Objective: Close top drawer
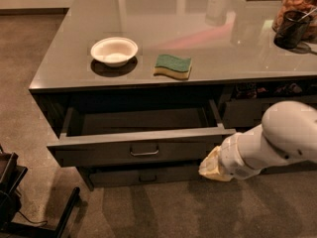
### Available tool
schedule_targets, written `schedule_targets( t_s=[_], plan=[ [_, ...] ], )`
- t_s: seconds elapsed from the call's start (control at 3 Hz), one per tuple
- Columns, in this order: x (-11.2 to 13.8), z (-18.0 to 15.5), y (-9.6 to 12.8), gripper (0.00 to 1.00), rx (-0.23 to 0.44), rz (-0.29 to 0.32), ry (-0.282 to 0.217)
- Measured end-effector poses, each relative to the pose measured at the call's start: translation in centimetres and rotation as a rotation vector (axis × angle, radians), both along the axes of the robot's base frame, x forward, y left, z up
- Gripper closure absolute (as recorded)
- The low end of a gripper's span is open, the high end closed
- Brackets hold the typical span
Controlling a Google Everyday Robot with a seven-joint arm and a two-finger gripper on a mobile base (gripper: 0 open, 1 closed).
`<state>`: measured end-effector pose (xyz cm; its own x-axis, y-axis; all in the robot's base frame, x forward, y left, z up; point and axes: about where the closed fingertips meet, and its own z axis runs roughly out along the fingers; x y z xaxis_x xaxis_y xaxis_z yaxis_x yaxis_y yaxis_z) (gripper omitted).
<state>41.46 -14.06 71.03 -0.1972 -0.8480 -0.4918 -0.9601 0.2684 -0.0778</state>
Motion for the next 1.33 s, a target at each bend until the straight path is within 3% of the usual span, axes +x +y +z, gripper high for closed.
schedule_targets(
  t_s=[0.67,1.0,1.33],
  plan=[
    [4.8,-10.6,3.1,1.00,0.147,0.014,-0.044],
    [4.8,-10.6,3.1,1.00,0.147,0.014,-0.044],
    [5.1,-10.6,3.1,1.00,0.141,0.016,-0.076]
  ],
)
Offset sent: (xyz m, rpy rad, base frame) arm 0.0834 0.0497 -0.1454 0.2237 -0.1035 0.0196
